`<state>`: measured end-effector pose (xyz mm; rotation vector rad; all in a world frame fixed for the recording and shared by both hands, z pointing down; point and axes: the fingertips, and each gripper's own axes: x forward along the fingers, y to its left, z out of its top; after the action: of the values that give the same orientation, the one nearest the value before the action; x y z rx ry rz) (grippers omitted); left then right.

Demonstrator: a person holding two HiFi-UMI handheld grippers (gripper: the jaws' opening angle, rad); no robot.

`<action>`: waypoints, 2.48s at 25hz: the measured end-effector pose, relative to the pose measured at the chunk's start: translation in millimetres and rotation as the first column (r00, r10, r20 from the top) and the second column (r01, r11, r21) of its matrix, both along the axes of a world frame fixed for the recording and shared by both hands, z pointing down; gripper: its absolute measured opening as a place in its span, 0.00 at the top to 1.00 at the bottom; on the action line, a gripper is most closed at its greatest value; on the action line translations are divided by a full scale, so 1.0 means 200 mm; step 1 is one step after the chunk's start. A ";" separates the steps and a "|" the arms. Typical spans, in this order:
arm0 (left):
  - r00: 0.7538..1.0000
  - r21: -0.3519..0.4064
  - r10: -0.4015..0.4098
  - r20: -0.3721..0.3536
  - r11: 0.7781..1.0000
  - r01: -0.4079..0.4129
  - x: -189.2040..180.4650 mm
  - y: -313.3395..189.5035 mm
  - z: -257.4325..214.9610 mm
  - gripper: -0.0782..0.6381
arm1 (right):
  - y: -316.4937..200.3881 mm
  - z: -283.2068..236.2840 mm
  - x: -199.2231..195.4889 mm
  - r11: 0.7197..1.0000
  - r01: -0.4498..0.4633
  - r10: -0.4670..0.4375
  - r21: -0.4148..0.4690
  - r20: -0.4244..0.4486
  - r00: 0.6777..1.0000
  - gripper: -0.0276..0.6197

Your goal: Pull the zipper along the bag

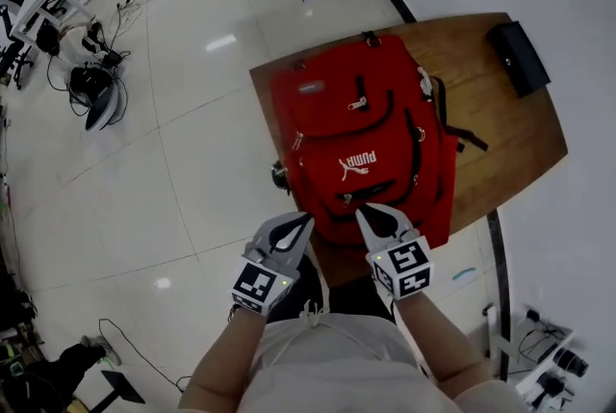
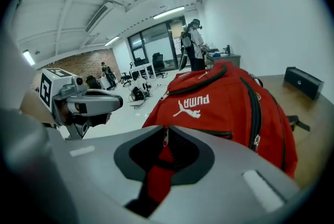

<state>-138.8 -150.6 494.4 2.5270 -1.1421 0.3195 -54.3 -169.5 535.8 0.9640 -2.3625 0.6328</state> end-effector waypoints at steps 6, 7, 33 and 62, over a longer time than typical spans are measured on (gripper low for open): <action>0.996 -0.029 0.090 0.003 0.996 -0.090 0.05 -0.11 0.21 0.88 | 0.00 0.20 -0.06 0.992 -0.074 0.071 -0.104 -0.033 0.997 0.76; 0.995 -0.033 0.102 -0.001 0.994 -0.102 0.06 -0.12 0.23 0.88 | 0.00 0.22 -0.06 0.989 -0.092 0.088 -0.113 -0.036 0.995 0.74; 0.986 -0.131 0.167 0.013 0.978 -0.164 0.35 -0.12 0.40 0.88 | -0.01 0.17 -0.03 0.999 0.024 -0.027 -0.034 -0.080 0.996 0.93; 0.987 -0.193 0.055 0.151 0.981 -0.026 0.35 -0.16 0.49 0.88 | -0.13 0.15 0.34 0.981 0.148 -0.157 -0.124 -0.071 0.985 0.94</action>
<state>-69.6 -181.8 593.0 2.3931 -1.0606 0.6162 13.8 -196.4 566.2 0.7350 -2.2739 0.6525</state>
